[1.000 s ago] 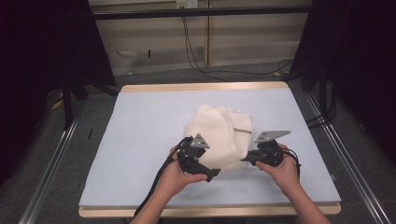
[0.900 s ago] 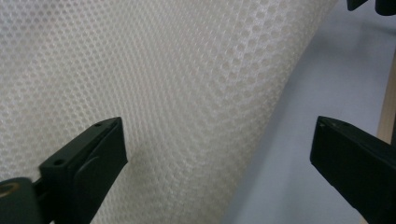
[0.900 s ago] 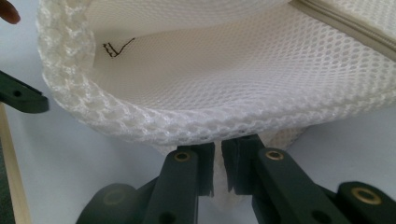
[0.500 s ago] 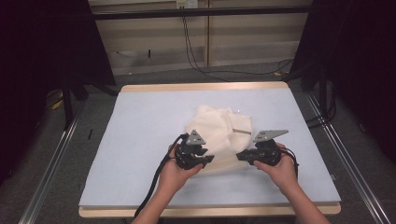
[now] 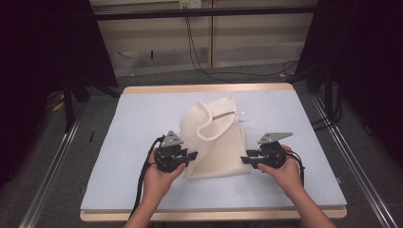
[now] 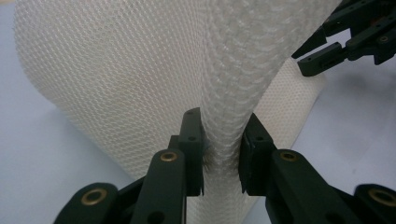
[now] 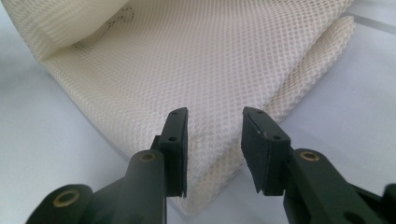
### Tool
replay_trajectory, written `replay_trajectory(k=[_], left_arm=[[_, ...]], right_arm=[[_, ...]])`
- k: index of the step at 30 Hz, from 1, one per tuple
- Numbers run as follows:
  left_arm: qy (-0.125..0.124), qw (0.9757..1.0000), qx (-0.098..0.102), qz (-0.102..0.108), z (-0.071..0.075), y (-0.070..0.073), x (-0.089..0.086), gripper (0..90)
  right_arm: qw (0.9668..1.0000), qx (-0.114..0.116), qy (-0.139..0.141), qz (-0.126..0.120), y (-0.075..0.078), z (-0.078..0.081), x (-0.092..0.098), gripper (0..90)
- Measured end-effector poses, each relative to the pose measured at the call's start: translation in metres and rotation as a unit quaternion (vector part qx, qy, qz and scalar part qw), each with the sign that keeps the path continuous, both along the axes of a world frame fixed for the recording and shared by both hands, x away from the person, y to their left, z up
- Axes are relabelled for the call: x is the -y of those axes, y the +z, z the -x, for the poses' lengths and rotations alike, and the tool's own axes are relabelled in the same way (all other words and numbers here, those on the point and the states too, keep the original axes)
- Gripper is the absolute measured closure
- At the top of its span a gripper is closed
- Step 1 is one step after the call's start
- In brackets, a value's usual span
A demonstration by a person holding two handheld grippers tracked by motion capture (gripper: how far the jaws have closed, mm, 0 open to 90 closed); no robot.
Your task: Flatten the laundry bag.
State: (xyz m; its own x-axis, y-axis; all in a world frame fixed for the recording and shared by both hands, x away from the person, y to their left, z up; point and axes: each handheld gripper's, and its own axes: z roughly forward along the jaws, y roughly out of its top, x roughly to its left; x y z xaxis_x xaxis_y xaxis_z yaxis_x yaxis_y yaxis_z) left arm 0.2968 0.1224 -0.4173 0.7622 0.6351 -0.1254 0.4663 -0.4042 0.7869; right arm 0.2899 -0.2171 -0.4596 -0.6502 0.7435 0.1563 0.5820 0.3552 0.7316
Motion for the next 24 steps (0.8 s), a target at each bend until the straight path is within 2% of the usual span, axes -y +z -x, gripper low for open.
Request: replay_trajectory(k=[9, 15, 19, 21, 24], left_arm=[[0.031, 0.9995, -0.004, -0.002, 0.003, -0.001, -0.029, 71.1], [0.058, 0.9982, -0.011, -0.003, 0.003, -0.001, -0.041, 60.6], [0.085, 0.9963, -0.008, -0.005, 0.001, 0.001, -0.05, 40.3], [0.105, 0.9944, -0.01, -0.003, -0.001, 0.002, -0.057, 29.4], [0.121, 0.9926, -0.01, -0.007, -0.002, 0.004, -0.068, 20.1]], right_arm=[[0.9999, 0.003, -0.009, 0.006, -0.001, -0.003, -0.002, 57.3], [0.9998, 0.002, -0.016, 0.007, -0.003, -0.007, -0.004, 53.5], [0.9999, 0.001, -0.011, 0.01, -0.004, -0.009, -0.006, 55.5], [0.9999, 0.001, -0.008, 0.013, -0.005, -0.01, -0.007, 58.9], [0.9997, -0.006, -0.009, 0.02, -0.006, -0.01, -0.008, 64.6]])
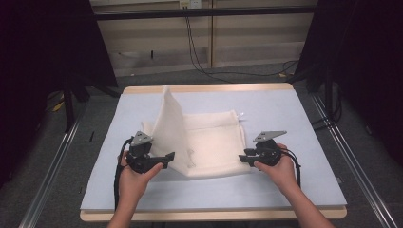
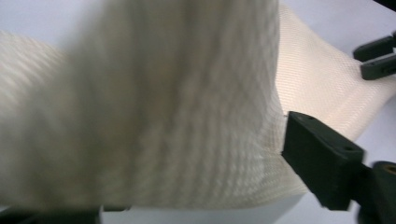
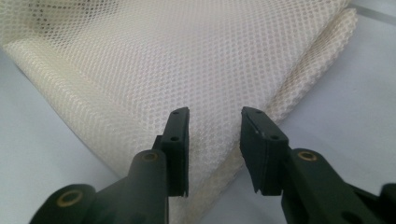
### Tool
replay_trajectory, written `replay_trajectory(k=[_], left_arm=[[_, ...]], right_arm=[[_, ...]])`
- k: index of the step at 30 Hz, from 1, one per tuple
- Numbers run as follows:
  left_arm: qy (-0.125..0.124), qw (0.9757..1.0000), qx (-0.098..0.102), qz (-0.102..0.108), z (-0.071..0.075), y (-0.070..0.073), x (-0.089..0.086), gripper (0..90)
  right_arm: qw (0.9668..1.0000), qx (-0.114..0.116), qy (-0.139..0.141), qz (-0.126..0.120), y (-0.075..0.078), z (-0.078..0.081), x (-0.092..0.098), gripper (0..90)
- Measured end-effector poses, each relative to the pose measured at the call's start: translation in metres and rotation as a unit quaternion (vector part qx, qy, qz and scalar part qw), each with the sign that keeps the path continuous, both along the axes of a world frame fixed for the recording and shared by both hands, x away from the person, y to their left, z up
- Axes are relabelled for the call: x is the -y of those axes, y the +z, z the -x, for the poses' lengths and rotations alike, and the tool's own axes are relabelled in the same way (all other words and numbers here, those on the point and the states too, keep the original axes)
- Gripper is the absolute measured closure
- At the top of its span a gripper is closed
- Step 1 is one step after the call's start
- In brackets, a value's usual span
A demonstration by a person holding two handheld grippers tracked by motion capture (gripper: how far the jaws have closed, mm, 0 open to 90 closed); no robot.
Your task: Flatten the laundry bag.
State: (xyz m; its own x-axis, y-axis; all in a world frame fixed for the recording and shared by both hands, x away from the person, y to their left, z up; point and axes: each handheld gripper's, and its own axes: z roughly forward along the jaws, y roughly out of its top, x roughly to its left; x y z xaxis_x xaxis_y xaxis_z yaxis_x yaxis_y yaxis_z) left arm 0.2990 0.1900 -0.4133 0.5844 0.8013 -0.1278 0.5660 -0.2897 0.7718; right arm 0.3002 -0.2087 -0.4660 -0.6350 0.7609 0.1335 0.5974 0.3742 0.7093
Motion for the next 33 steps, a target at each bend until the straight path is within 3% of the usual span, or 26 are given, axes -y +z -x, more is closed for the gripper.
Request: replay_trajectory(k=[5, 9, 15, 20, 23, 27, 32, 33], left_arm=[[0.018, 0.9998, -0.01, 0.002, -0.001, -0.001, -0.019, 17.0], [0.031, 0.9992, -0.025, 0.006, -0.003, -0.005, -0.031, 15.1], [0.047, 0.9982, -0.035, 0.015, -0.007, -0.002, -0.044, 12.8], [0.049, 0.9973, -0.054, 0.001, -0.009, -0.005, -0.05, 12.0], [0.059, 0.9971, -0.048, -0.004, -0.008, -0.006, -0.057, 12.0], [0.072, 0.9959, -0.055, 0.0, -0.011, -0.012, -0.065, 15.7], [0.072, 0.9947, -0.072, -0.014, -0.016, -0.022, -0.068, 19.5], [0.075, 0.9942, -0.077, -0.009, -0.018, -0.024, -0.067, 20.2]], right_arm=[[0.9999, -0.015, 0.004, 0.0, -0.001, -0.001, 0.001, 81.0], [0.9997, -0.022, 0.001, 0.003, 0.001, -0.002, 0.002, 87.4], [0.9998, -0.017, 0.005, 0.006, 0.001, -0.002, 0.003, 89.8], [0.9997, -0.013, 0.004, 0.018, 0.002, -0.001, 0.005, 90.0], [0.9998, -0.013, 0.003, 0.016, 0.001, -0.001, 0.006, 90.0], [0.9998, -0.013, -0.003, 0.014, 0.002, -0.001, 0.008, 90.0], [0.9992, -0.01, -0.022, 0.031, 0.005, 0.001, 0.013, 89.7], [0.9996, -0.011, -0.022, 0.014, 0.005, 0.0, 0.014, 88.5]])
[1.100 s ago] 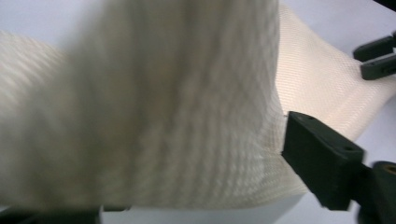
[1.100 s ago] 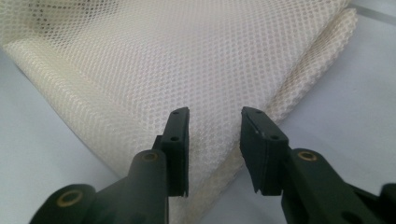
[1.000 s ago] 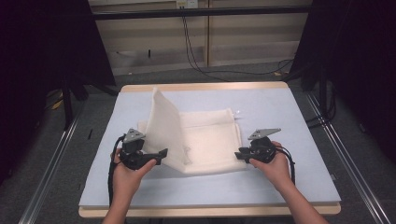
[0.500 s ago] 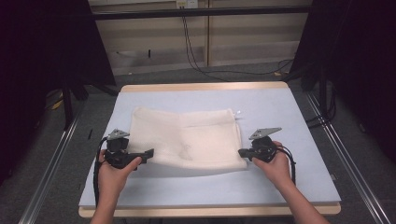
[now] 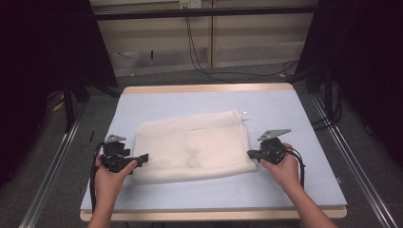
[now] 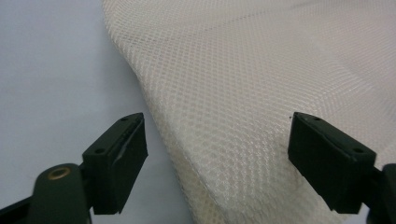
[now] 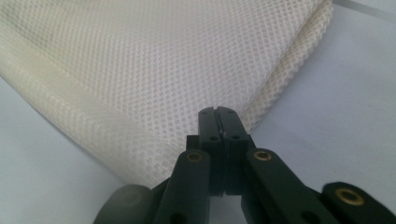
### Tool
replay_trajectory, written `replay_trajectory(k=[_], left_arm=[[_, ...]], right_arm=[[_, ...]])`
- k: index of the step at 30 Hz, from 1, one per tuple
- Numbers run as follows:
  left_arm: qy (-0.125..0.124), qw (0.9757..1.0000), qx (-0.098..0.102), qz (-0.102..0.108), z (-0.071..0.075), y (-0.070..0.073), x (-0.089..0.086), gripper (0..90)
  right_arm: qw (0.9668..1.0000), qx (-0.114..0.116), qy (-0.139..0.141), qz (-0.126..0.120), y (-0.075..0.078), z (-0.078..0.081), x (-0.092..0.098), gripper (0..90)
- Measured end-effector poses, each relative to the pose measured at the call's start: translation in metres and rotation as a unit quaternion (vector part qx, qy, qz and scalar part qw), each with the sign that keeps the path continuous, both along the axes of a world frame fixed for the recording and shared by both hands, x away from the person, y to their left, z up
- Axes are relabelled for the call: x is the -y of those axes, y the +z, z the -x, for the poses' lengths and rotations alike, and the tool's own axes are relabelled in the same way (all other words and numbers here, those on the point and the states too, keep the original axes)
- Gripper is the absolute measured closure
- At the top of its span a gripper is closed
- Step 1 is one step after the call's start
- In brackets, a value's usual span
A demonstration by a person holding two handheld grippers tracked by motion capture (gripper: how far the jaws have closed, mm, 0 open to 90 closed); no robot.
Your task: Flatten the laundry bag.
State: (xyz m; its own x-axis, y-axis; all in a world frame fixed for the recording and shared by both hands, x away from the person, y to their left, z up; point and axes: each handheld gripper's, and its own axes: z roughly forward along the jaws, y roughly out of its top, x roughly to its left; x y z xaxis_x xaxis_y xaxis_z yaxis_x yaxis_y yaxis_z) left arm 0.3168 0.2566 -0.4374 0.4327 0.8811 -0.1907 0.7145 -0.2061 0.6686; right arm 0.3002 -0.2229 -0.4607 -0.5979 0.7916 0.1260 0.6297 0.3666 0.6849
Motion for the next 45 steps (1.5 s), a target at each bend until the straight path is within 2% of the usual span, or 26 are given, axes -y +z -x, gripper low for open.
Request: replay_trajectory(k=[3, 4, 5, 7, 8, 11, 12, 15, 16, 18, 20, 23, 25, 35, 42, 45], left_arm=[[-0.003, 0.9999, -0.008, -0.006, -0.005, -0.005, 0.001, 25.6], [0.0, 0.9999, -0.01, -0.007, -0.006, -0.007, 0.001, 27.7], [0.001, 0.9999, -0.014, -0.006, -0.008, -0.008, 0.0, 28.3], [0.021, 0.9997, -0.013, 0.0, -0.011, -0.012, -0.002, 28.1], [0.03, 0.9993, -0.019, 0.008, -0.013, -0.015, -0.002, 28.1], [0.029, 0.9988, -0.04, 0.001, -0.018, -0.021, -0.004, 28.7], [0.028, 0.9987, -0.044, 0.0, -0.019, -0.023, -0.003, 29.3], [0.012, 0.9986, -0.051, -0.002, -0.02, -0.026, 0.003, 32.9], [0.01, 0.9986, -0.052, 0.0, -0.021, -0.027, 0.005, 35.7], [0.003, 0.9984, -0.056, -0.014, -0.023, -0.027, 0.008, 38.8], [-0.005, 0.9982, -0.053, -0.028, -0.024, -0.026, 0.01, 47.5], [-0.013, 0.9985, -0.044, -0.031, -0.028, -0.023, 0.014, 62.0], [-0.015, 0.9985, -0.044, -0.03, -0.032, -0.022, 0.018, 66.4], [-0.021, 0.9992, -0.027, -0.023, -0.063, -0.023, 0.051, 72.7], [-0.032, 0.9988, -0.019, -0.033, -0.085, -0.021, 0.07, 74.2], [-0.03, 0.9988, -0.008, -0.038, -0.092, -0.02, 0.074, 74.5]], right_arm=[[0.9999, 0.007, -0.011, -0.001, 0.002, 0.0, 0.002, 77.5], [0.9997, 0.017, -0.016, -0.008, 0.002, -0.001, 0.002, 72.3], [0.9996, 0.017, -0.021, -0.013, 0.002, -0.002, 0.002, 68.2], [0.9992, 0.016, -0.031, -0.018, 0.001, -0.005, 0.003, 58.1], [0.9991, 0.018, -0.034, -0.019, 0.0, -0.007, 0.003, 55.2], [0.9986, 0.002, -0.037, -0.037, -0.005, -0.013, 0.001, 48.1], [0.9987, -0.007, -0.034, -0.038, -0.007, -0.014, 0.0, 49.4], [0.9992, -0.022, -0.027, -0.021, -0.011, -0.015, -0.005, 60.7], [0.9993, -0.021, -0.025, -0.02, -0.012, -0.015, -0.005, 69.0], [0.9987, -0.032, -0.02, -0.034, -0.011, -0.016, -0.004, 79.3], [0.999, -0.03, -0.012, -0.03, -0.011, -0.016, -0.004, 81.9], [0.9995, -0.02, -0.012, -0.021, -0.01, -0.015, -0.003, 83.0], [0.9995, -0.015, -0.018, -0.02, -0.01, -0.016, 0.0, 83.2], [0.9986, -0.006, -0.048, -0.021, -0.008, -0.02, 0.03, 83.3], [0.9974, -0.003, -0.067, -0.028, -0.009, -0.025, 0.046, 82.9], [0.9969, 0.003, -0.072, -0.029, -0.008, -0.025, 0.05, 82.5]])
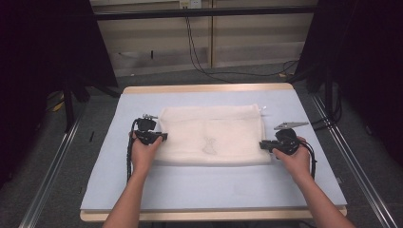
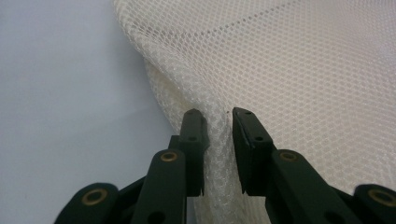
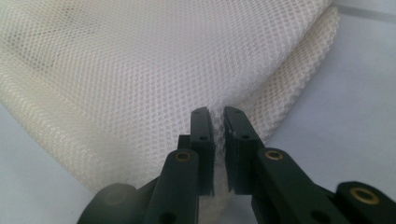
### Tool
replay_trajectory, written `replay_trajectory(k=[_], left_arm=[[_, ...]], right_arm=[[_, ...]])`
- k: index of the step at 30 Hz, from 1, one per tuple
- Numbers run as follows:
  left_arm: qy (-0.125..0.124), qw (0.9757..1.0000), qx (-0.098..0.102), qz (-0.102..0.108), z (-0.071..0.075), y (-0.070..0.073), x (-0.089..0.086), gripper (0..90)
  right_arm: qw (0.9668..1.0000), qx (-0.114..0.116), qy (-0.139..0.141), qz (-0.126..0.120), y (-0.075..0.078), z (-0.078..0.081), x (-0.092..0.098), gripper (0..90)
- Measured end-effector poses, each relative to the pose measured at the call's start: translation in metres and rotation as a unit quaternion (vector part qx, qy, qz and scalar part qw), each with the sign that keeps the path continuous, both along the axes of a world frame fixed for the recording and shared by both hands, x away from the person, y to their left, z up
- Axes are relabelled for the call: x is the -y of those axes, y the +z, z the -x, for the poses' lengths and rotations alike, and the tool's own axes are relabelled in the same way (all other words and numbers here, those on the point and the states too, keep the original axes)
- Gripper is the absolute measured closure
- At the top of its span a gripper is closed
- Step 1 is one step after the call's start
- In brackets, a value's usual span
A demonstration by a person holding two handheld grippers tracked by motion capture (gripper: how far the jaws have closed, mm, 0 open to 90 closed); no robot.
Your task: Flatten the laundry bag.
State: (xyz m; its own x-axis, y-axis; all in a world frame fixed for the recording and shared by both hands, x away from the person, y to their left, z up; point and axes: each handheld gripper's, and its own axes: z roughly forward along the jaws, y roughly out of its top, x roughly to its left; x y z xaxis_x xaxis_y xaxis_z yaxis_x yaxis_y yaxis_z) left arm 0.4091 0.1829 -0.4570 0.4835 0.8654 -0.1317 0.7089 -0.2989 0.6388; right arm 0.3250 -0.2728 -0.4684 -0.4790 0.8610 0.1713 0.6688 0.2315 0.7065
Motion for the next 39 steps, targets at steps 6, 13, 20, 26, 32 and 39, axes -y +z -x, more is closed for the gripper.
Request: replay_trajectory(k=[6, 13, 20, 26, 32, 39], left_arm=[[-0.001, 0.9996, 0.001, 0.027, 0.007, 0.01, -0.007, 74.7], [0.0, 0.9985, 0.015, 0.052, 0.018, 0.021, -0.014, 78.8], [-0.014, 0.9958, 0.022, 0.087, 0.031, 0.027, -0.025, 79.9], [-0.019, 0.995, 0.01, 0.097, 0.04, 0.019, -0.031, 80.0], [-0.032, 0.9959, 0.004, 0.085, 0.043, 0.011, -0.034, 79.8], [-0.041, 0.9971, 0.001, 0.064, 0.039, 0.011, -0.031, 79.8]], right_arm=[[0.9996, 0.015, 0.001, -0.022, 0.009, 0.004, 0.004, 82.0], [0.9987, 0.037, 0.01, -0.034, 0.022, 0.016, 0.003, 83.2], [0.9984, 0.038, 0.019, -0.038, 0.021, 0.029, 0.013, 84.1], [0.9984, 0.009, 0.036, -0.042, 0.014, 0.037, 0.011, 82.3], [0.9992, 0.01, 0.016, -0.036, 0.012, 0.033, 0.008, 61.1], [0.9976, 0.02, -0.031, -0.059, 0.012, 0.003, 0.006, 55.5]])
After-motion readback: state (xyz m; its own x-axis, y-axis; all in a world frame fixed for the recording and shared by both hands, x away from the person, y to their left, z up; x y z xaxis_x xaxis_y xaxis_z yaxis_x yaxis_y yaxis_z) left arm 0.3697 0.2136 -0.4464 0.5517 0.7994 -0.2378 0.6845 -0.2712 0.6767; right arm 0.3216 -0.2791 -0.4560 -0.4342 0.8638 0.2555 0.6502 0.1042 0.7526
